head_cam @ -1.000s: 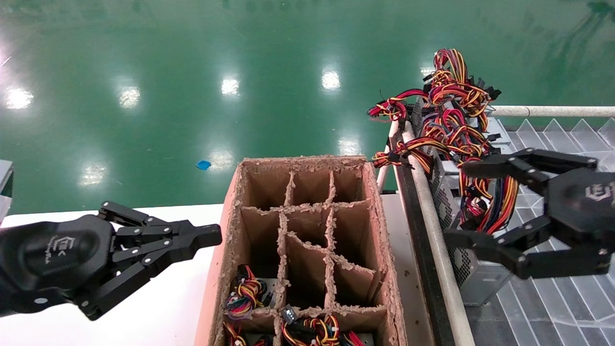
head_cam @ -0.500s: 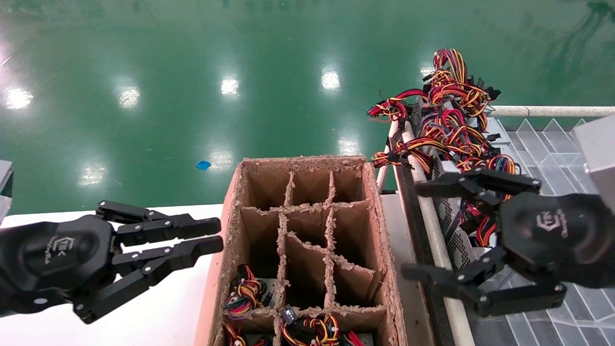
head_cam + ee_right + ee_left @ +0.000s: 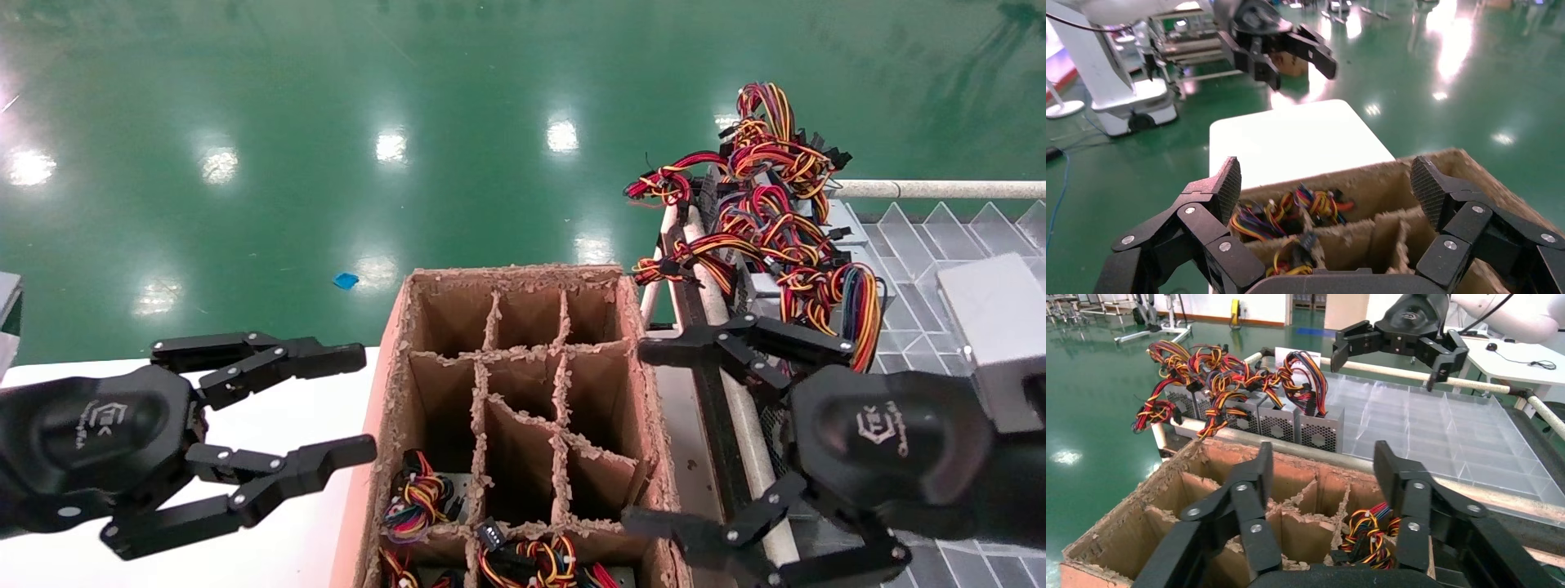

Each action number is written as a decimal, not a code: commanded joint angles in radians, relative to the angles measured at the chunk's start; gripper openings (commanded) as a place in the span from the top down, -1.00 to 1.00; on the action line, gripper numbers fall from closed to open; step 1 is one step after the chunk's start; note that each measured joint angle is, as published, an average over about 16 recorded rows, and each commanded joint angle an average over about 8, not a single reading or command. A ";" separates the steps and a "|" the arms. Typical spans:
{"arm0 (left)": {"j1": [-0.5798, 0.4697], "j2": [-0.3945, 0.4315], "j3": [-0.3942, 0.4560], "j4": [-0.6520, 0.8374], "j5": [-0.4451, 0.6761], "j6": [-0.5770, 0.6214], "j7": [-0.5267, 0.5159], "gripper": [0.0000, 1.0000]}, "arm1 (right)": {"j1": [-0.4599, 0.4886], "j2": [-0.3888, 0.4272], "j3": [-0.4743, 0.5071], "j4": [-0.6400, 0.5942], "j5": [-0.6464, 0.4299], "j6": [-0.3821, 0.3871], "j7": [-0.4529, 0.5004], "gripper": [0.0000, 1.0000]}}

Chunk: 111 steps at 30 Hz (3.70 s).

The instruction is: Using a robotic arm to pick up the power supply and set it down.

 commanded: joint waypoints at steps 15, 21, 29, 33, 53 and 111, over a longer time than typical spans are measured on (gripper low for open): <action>0.000 0.000 0.000 0.000 0.000 0.000 0.000 -1.00 | -0.095 -0.074 0.051 -0.013 0.055 -0.019 -0.090 -1.00; 0.000 0.000 0.000 0.000 0.000 0.000 0.000 -1.00 | -0.088 -0.069 0.048 -0.012 0.052 -0.018 -0.085 -1.00; 0.000 0.000 0.000 0.000 0.000 0.000 0.000 -1.00 | -0.082 -0.064 0.044 -0.012 0.048 -0.017 -0.081 -1.00; 0.000 0.000 0.000 0.000 0.000 0.000 0.000 -1.00 | -0.080 -0.063 0.043 -0.011 0.047 -0.017 -0.080 -1.00; 0.000 0.000 0.000 0.000 0.000 0.000 0.000 -1.00 | -0.077 -0.061 0.041 -0.010 0.044 -0.016 -0.078 -1.00; 0.000 0.000 0.000 0.000 0.000 0.000 0.000 -1.00 | -0.076 -0.060 0.040 -0.010 0.043 -0.015 -0.077 -1.00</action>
